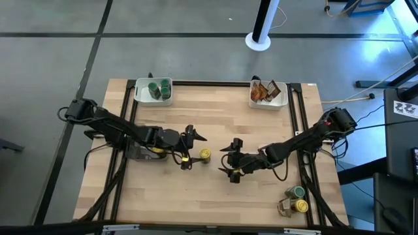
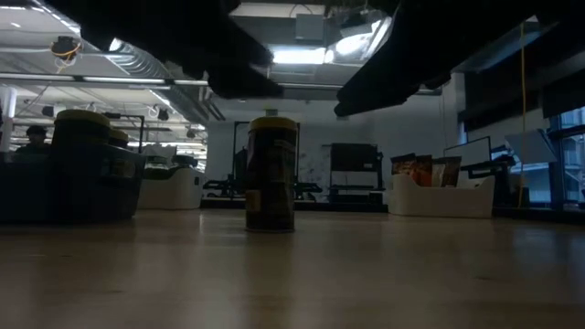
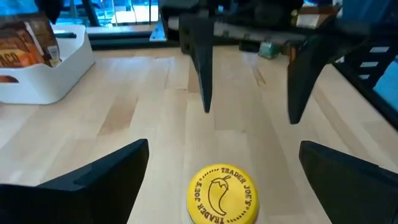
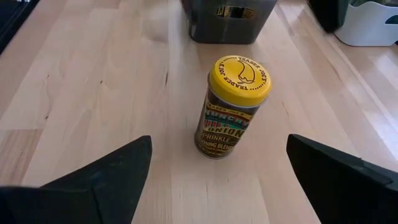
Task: Sort spices by type
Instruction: Put the yellow seasoning bottle into the black bin
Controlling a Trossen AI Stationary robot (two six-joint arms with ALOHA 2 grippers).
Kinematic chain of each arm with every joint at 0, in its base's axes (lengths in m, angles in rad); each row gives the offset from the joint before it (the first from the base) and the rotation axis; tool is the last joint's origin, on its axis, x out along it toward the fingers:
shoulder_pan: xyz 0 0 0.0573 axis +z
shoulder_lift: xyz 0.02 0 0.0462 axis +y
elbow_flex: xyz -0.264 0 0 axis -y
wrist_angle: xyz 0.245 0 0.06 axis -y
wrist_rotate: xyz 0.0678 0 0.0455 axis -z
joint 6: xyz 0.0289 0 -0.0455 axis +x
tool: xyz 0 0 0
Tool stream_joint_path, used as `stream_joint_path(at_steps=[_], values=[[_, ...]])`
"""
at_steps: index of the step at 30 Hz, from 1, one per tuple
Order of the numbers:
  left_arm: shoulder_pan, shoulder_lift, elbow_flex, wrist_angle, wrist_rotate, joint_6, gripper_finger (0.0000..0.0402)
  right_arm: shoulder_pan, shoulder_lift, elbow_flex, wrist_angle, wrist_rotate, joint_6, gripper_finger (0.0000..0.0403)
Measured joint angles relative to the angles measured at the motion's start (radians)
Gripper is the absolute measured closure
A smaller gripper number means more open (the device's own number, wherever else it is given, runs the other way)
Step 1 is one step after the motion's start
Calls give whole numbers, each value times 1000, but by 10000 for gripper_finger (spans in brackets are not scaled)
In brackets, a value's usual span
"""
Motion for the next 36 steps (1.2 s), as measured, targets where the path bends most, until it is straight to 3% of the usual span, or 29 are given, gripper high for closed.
stream_joint_path(at_steps=[11,18,31,36], values=[[-2,165,0,106,19,-43,2,0,0,0,0,0,0,31],[-3,168,0,102,22,13,2,0,1,0,0,0,0,31],[13,168,0,86,47,-26,2,0,1,0,0,0,-1,31],[12,218,0,138,62,-13,2,0,1,0,0,0,-1,31]])
